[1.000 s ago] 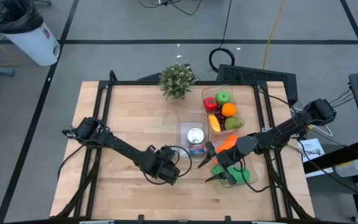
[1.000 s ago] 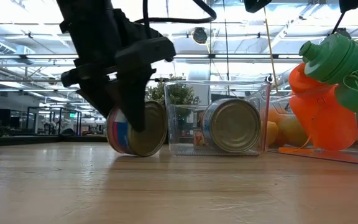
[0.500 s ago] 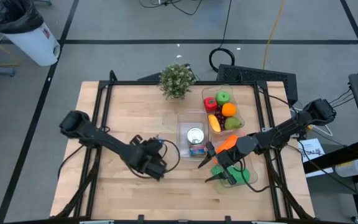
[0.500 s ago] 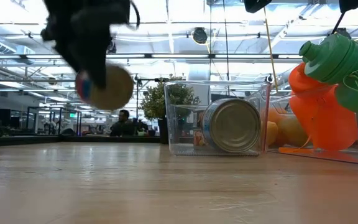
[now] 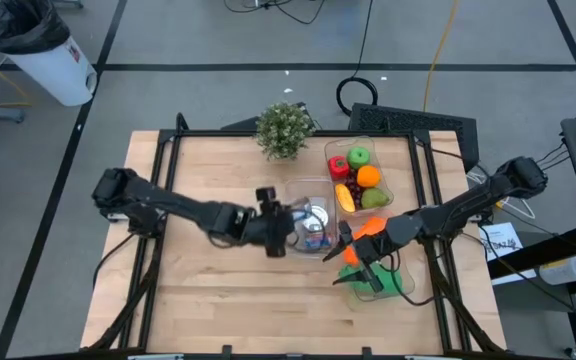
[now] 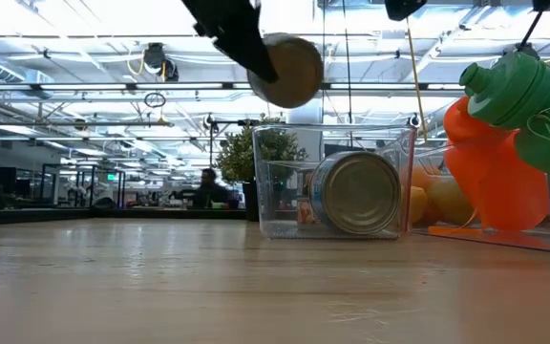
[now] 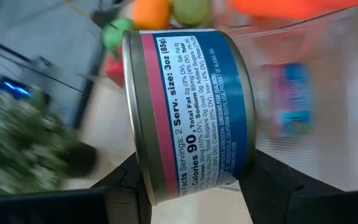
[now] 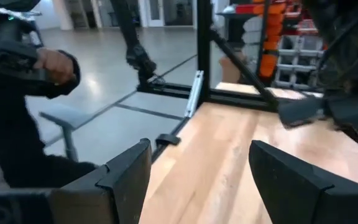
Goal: Pick & Place Food Item
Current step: Put the blue tuna can into the middle transparent bin, then return to Home Position
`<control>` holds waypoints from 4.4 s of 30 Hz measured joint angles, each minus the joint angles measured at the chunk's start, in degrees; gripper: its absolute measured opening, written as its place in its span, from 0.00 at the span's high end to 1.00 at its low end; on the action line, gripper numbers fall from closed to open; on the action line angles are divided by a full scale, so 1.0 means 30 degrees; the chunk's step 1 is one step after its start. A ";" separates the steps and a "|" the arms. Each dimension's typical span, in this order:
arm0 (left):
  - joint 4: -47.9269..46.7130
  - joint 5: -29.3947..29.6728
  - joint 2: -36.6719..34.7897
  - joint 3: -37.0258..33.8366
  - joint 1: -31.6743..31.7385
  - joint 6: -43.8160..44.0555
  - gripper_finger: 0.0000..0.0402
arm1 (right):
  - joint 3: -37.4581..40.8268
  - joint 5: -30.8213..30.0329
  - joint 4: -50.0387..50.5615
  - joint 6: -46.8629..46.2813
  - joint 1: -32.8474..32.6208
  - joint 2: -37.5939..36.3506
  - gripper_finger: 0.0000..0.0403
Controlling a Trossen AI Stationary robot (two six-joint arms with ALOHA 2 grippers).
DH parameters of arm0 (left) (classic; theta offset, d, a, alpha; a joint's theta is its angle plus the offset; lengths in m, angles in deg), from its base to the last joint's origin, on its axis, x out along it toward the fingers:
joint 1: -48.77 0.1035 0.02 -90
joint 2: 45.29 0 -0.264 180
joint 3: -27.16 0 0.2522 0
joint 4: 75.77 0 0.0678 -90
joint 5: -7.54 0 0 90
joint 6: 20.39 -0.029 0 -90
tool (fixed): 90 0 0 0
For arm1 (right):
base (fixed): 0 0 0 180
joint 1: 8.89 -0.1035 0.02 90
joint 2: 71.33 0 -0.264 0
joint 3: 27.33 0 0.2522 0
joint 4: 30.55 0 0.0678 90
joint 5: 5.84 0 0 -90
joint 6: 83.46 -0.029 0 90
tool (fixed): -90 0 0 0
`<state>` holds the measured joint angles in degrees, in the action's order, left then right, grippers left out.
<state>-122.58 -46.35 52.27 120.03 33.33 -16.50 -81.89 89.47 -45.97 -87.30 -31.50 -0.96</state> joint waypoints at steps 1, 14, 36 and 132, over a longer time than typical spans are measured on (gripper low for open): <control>0.0191 0.0002 -0.0006 0.0000 0.0375 -0.1022 0.56 | -0.0006 -0.0240 0.0283 0.0000 0.0000 -0.0275 0.37; 0.1960 -0.2184 0.2626 0.0015 0.4335 -0.7710 0.56 | -0.0007 -0.0411 0.2956 0.0852 0.0036 -0.1862 0.37; 0.3260 0.0299 0.4416 0.0058 0.4319 -0.8246 0.12 | -0.0007 -0.0404 0.3144 0.1013 0.0036 -0.1851 0.37; 1.2087 -1.0511 -3.2365 -2.6061 0.6905 0.0789 0.19 | 1.2003 -0.2814 0.7925 0.0747 0.0158 -2.3403 0.37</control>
<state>-86.32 -77.88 -44.82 41.85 54.05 -14.13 -45.88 81.03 -22.19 -85.06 -31.03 -71.17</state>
